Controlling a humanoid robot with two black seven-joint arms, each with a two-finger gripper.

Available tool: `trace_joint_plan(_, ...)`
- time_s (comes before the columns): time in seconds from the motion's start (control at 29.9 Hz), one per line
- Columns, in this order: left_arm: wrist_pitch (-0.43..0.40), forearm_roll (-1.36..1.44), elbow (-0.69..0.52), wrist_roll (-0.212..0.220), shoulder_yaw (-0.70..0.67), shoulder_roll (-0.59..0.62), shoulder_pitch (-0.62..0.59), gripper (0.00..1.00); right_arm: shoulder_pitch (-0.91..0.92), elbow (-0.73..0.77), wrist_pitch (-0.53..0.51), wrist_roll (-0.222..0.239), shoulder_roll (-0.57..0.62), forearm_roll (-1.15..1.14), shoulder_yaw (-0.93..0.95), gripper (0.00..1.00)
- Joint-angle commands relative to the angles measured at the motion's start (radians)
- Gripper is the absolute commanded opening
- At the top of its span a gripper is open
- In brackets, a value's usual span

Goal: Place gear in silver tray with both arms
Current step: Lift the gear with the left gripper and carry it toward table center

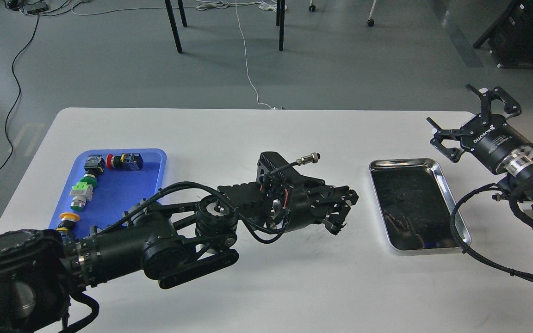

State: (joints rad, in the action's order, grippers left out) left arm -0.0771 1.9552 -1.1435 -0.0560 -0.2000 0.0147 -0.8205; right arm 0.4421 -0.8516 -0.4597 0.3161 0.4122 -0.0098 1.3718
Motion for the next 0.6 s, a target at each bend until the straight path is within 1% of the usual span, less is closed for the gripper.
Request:
trace_joint_plan(0.0,0.034,0.001,0.022,-0.001,0.010,-0.015,0.023,0.07,-0.002,-0.003,0.001,0.000,0.004,0.001,-0.002,0.97)
trace_joint_plan(0.23,0.040,0.019,0.067,0.001,0.005,-0.015,0.072,0.07,-0.010,-0.007,0.001,0.001,0.031,0.001,0.000,0.97)
trace_joint_plan(0.57,0.040,0.034,0.057,0.001,0.004,-0.015,0.135,0.07,-0.006,-0.014,0.001,0.005,0.068,0.001,-0.005,0.97)
